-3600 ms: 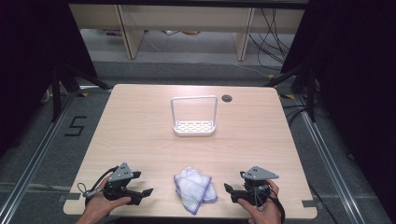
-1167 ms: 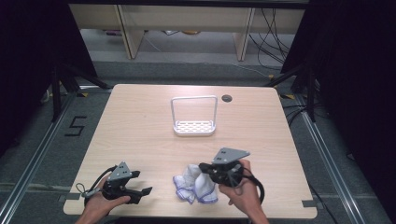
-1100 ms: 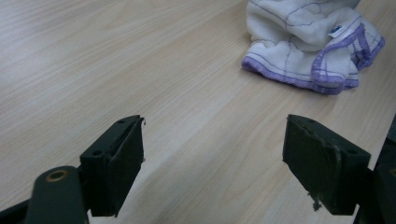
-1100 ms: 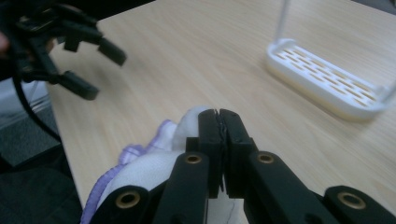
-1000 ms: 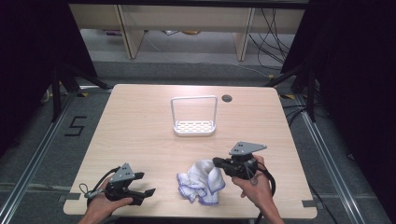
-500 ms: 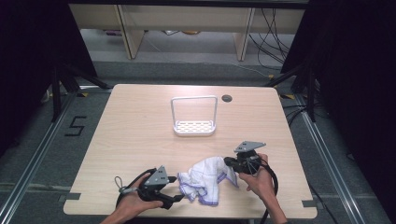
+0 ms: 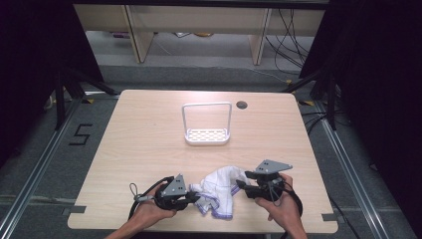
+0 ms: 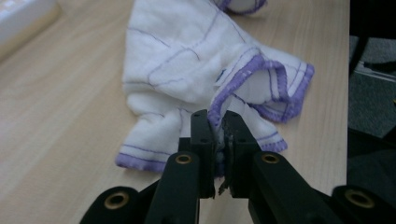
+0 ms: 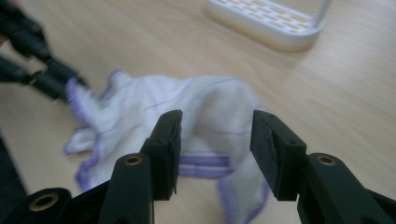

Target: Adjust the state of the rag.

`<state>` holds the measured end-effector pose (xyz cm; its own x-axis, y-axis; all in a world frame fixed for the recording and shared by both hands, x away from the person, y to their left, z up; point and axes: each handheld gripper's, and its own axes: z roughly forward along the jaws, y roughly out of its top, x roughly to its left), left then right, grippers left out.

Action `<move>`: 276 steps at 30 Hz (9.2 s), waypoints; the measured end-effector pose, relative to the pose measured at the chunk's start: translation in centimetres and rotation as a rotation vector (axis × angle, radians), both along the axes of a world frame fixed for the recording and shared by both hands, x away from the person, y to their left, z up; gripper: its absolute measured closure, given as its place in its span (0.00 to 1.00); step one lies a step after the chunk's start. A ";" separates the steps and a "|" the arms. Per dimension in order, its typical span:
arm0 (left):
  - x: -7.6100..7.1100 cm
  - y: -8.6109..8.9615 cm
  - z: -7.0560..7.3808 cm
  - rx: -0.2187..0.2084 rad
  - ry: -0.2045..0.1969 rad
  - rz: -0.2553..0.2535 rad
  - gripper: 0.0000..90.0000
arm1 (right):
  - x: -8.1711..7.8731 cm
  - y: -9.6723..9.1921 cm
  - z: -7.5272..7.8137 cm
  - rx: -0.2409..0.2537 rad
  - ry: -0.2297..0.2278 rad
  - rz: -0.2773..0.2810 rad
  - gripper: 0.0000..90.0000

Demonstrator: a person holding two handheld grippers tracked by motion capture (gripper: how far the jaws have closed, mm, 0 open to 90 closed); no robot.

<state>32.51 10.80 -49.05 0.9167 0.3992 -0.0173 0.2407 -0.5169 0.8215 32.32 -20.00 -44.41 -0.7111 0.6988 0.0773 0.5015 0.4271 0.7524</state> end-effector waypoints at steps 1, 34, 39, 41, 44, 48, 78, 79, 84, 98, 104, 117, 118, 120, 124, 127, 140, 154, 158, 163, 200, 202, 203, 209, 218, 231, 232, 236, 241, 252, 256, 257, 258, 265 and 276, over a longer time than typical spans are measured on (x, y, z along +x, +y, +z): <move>0.1 0.2 0.4 -0.008 -0.013 0.006 0.94 | -0.3 0.3 0.0 -0.006 -0.007 0.021 0.60; 4.3 5.0 2.0 -0.076 0.023 0.166 0.93 | -5.3 5.8 -4.7 -0.116 0.086 0.077 0.41; 4.2 5.0 2.2 -0.074 0.021 0.163 0.93 | -4.9 6.0 -5.2 -0.157 0.054 0.104 0.85; 4.0 5.1 2.4 -0.070 0.022 0.163 0.94 | -4.8 5.4 -4.9 -0.120 0.039 0.116 0.97; 3.6 5.3 2.9 -0.078 0.024 0.149 0.94 | -4.6 4.5 -3.8 -0.113 -0.016 0.126 0.99; 2.8 5.7 4.0 -0.101 0.012 0.129 0.94 | -4.3 3.0 -1.3 -0.089 -0.061 0.123 0.99; 7.2 7.1 1.9 -0.076 0.072 0.267 0.94 | 12.8 5.3 1.1 -0.265 0.029 0.070 0.99; 7.4 6.9 1.5 -0.063 0.067 0.276 0.93 | 13.2 5.5 0.4 -0.282 0.051 0.058 0.99; 8.7 6.3 -0.2 0.018 0.076 0.278 0.93 | 14.9 6.0 -2.0 -0.297 0.075 0.045 0.98; 3.8 6.1 2.1 -0.052 0.059 0.314 0.37 | 12.2 -0.7 0.8 -0.194 0.038 -0.167 0.58; 0.1 2.9 1.5 -0.042 0.085 0.180 0.38 | 8.4 -3.6 -0.5 -0.190 0.063 -0.177 0.57; -2.3 -1.9 -1.1 -0.003 0.137 0.037 0.41 | 5.7 -5.0 -3.8 -0.170 0.094 -0.202 0.61; -2.3 -2.2 -1.3 0.011 0.136 0.039 0.41 | 5.9 -5.0 -3.8 -0.167 0.086 -0.205 0.61; -2.3 -2.8 -1.8 0.017 0.130 0.027 0.47 | 6.3 -4.9 -4.0 -0.164 0.090 -0.214 0.61; -2.2 -3.1 -2.1 0.068 0.079 0.022 0.69 | 7.4 -4.6 -4.6 -0.176 0.091 -0.218 0.63; -1.9 -2.8 -2.3 0.093 0.044 -0.012 0.83 | 7.9 -4.3 -5.2 -0.190 0.111 -0.215 0.69; -1.4 0.7 -0.3 0.003 0.058 -0.022 0.93 | 4.6 -4.0 -3.5 -0.147 0.105 -0.124 0.97; -4.4 4.7 -1.4 0.043 0.137 -0.042 0.89 | -5.5 -2.7 -4.4 -0.128 0.184 -0.028 0.94; -4.2 4.6 -1.3 0.035 0.167 -0.014 0.67 | -4.9 -3.0 -4.2 -0.126 0.167 -0.053 0.69; -2.3 5.9 0.3 -0.055 0.180 0.045 0.52 | -3.6 -3.4 -1.1 -0.079 0.077 -0.053 0.58; 11.5 5.1 -1.8 0.124 0.139 0.269 0.98 | 6.6 0.6 -3.0 -0.241 0.096 -0.009 0.99; 11.5 5.4 -1.6 0.123 0.126 0.272 0.98 | 7.5 0.5 -2.0 -0.251 0.067 -0.026 0.99; 11.5 5.4 -1.5 0.117 0.121 0.275 0.99 | 8.4 0.3 -1.2 -0.262 0.052 -0.028 0.99; 11.7 5.8 -1.0 0.089 0.108 0.298 0.99 | 12.6 0.3 1.1 -0.289 -0.002 -0.075 0.99; 12.2 6.0 -1.4 0.070 0.126 0.333 0.83 | 16.0 1.8 -1.3 -0.359 0.041 -0.075 0.99; 13.7 4.7 -1.9 0.150 0.131 0.374 0.61 | 16.0 0.9 -3.1 -0.312 0.037 -0.103 0.98; 13.7 4.5 -2.0 0.159 0.132 0.373 0.63 | 15.9 0.9 -3.2 -0.300 0.043 -0.111 0.98; 13.5 4.2 -1.9 0.160 0.117 0.353 0.79 | 15.9 0.9 -3.3 -0.310 0.027 -0.100 0.98; 13.4 4.1 -1.7 0.146 0.107 0.348 0.95 | 15.6 0.6 -3.1 -0.265 0.032 -0.115 0.98; 13.3 4.5 -0.3 0.109 0.052 0.344 0.96 | 15.1 -0.1 -1.9 -0.201 -0.010 -0.124 0.99; 13.4 4.4 0.2 0.092 0.042 0.343 0.96 | 15.1 -0.3 -1.7 -0.193 -0.023 -0.125 0.99; 13.4 4.4 0.2 0.092 0.042 0.343 0.96 | 15.1 -0.3 -1.6 -0.192 -0.020 -0.128 0.99; 13.4 4.4 0.5 0.083 0.040 0.339 0.96 | 15.0 -0.3 -1.6 -0.192 -0.021 -0.123 0.99; 13.4 4.2 1.2 0.056 0.025 0.338 0.96 | 14.9 -0.5 -0.9 -0.169 -0.035 -0.136 0.99; 13.3 4.8 3.5 -0.017 -0.007 0.346 0.96 | 14.0 -1.1 2.0 -0.119 -0.078 -0.151 0.99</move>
